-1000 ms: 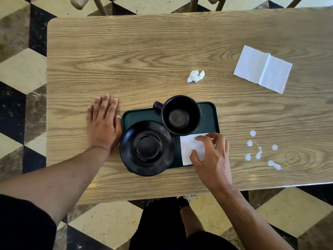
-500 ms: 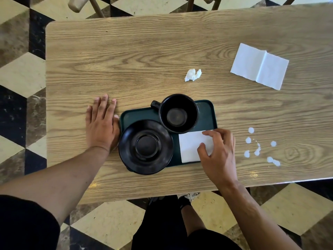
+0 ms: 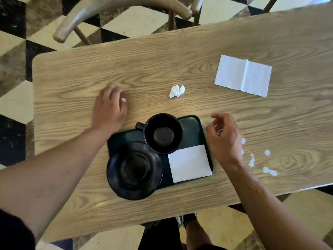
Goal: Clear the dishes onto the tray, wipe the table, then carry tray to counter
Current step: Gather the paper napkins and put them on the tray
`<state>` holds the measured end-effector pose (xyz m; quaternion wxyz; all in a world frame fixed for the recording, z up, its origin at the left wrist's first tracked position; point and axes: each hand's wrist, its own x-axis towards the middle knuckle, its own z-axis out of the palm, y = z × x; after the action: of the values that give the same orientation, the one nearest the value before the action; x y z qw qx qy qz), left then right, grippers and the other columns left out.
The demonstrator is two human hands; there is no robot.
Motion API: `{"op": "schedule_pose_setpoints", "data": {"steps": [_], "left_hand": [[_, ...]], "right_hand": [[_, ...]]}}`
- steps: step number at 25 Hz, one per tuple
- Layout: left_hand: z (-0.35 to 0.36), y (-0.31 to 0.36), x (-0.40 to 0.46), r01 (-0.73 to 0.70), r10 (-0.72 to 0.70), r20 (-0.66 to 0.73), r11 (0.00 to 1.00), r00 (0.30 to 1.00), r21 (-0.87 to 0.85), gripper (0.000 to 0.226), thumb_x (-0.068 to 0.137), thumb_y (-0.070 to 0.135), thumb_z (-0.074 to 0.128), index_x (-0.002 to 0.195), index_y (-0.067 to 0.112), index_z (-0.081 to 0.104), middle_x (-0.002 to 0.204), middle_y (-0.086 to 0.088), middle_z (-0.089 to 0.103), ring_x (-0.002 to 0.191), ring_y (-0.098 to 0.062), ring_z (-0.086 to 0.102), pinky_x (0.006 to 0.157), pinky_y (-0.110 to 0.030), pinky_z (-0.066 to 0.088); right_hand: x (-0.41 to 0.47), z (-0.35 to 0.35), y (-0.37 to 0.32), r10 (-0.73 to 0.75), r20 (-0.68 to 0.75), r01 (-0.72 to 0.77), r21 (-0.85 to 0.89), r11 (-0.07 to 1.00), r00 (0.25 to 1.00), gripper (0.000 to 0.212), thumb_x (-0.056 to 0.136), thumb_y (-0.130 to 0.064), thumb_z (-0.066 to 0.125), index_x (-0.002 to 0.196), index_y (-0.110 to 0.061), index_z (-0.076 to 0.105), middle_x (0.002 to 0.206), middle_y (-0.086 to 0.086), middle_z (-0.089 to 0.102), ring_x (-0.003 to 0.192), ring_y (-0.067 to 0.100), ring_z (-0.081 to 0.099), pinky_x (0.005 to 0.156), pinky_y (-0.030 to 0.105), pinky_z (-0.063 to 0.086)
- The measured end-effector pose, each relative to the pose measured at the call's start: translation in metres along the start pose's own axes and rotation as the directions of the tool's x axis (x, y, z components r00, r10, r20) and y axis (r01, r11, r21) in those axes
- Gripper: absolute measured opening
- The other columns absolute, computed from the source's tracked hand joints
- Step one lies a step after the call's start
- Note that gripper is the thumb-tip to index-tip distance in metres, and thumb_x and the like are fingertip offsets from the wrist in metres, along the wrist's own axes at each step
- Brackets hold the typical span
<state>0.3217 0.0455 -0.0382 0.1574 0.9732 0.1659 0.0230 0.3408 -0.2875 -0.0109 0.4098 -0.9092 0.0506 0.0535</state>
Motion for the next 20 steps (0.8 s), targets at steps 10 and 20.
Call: {"op": "schedule_pose_setpoints", "data": {"steps": [10,20], "left_hand": [[0.059,0.036,0.044,-0.286,0.285,0.022,0.957,0.958,0.040,0.064,0.098,0.042,0.037,0.154,0.011,0.045,0.166,-0.009,0.035,0.156,-0.027,0.026,0.127,-0.056,0.014],[0.057,0.039,0.045,-0.293,0.293,0.010,0.955,0.956,0.055,0.066,0.094,0.039,0.040,0.153,0.009,0.046,0.165,-0.009,0.037,0.156,-0.028,0.027,0.127,-0.057,0.015]], "right_hand": [[0.153,-0.029,0.025,0.203,-0.281,-0.255,-0.164,0.953,0.938,0.032,0.089,-0.039,0.056,0.112,-0.019,0.064,0.110,0.000,0.062,0.113,0.020,0.052,0.088,0.029,0.038],[0.164,-0.023,0.016,0.248,-0.284,-0.303,-0.170,0.938,0.926,0.010,0.084,-0.033,0.057,0.085,-0.026,0.064,0.097,-0.007,0.058,0.102,0.022,0.057,0.095,0.040,0.046]]}}
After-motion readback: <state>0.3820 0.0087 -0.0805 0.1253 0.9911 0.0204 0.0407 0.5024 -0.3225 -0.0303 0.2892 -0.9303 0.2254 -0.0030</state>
